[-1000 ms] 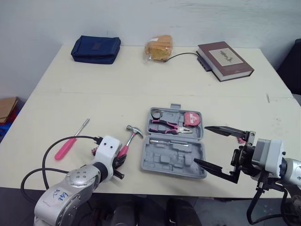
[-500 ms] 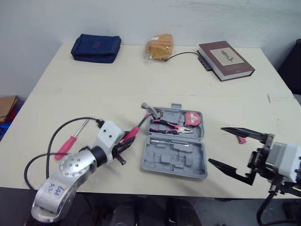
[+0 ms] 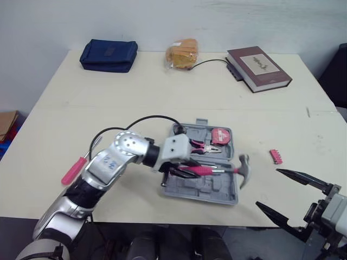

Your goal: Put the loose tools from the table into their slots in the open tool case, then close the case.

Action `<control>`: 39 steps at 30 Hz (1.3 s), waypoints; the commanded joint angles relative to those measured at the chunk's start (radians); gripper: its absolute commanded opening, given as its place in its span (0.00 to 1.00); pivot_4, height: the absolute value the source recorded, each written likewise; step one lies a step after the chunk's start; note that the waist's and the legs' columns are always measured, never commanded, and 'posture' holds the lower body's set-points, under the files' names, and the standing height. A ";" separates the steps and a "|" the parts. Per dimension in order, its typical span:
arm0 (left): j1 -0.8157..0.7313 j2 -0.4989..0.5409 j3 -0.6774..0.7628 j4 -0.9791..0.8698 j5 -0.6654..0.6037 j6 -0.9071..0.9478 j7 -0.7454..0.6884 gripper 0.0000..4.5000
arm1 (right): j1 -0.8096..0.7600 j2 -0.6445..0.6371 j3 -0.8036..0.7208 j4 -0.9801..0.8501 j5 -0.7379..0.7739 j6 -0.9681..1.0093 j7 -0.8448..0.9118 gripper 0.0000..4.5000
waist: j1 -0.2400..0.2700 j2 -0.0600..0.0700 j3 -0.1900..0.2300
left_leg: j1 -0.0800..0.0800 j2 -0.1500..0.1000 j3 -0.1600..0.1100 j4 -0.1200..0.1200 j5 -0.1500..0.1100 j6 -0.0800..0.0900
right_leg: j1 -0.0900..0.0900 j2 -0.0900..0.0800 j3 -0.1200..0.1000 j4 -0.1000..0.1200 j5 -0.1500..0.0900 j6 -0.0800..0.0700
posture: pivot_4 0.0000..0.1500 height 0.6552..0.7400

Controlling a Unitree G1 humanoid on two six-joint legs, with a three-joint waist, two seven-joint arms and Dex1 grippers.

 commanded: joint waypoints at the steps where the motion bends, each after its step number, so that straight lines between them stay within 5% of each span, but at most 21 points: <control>1: -0.044 -0.033 -0.030 0.048 0.065 -0.030 -0.010 0.12 | 0.027 0.028 -0.005 -0.037 -0.026 -0.043 -0.021 1.00 | -0.004 0.000 0.000 | 0.000 0.000 0.000 0.000 0.000 0.000 | 0.000 0.000 0.001 0.000 0.000 0.000 | 1.00 1.00; 16: -0.090 -0.044 -0.093 0.026 0.200 0.200 0.017 0.12 | 0.046 0.071 0.083 -0.071 -0.097 -0.069 -0.111 1.00 | 0.003 0.000 0.000 | -0.001 0.004 -0.002 0.001 0.000 0.001 | -0.001 0.000 0.000 0.001 -0.001 -0.001 | 1.00 1.00; 35: -0.057 -0.060 -0.118 0.080 0.298 0.136 0.052 0.12 | 0.023 0.052 0.156 -0.090 -0.131 -0.050 -0.165 1.00 | 0.002 0.000 0.000 | -0.001 0.004 -0.002 0.003 0.000 0.001 | -0.001 0.000 0.000 0.003 -0.001 -0.001 | 1.00 1.00; 39: -0.044 -0.088 -0.079 0.058 0.256 0.113 0.044 0.51 | 0.020 0.053 0.170 -0.090 -0.138 -0.053 -0.172 1.00 | 0.002 0.000 0.000 | -0.001 0.005 -0.002 0.003 0.000 0.001 | -0.001 0.000 0.000 0.003 -0.001 -0.001 | 1.00 1.00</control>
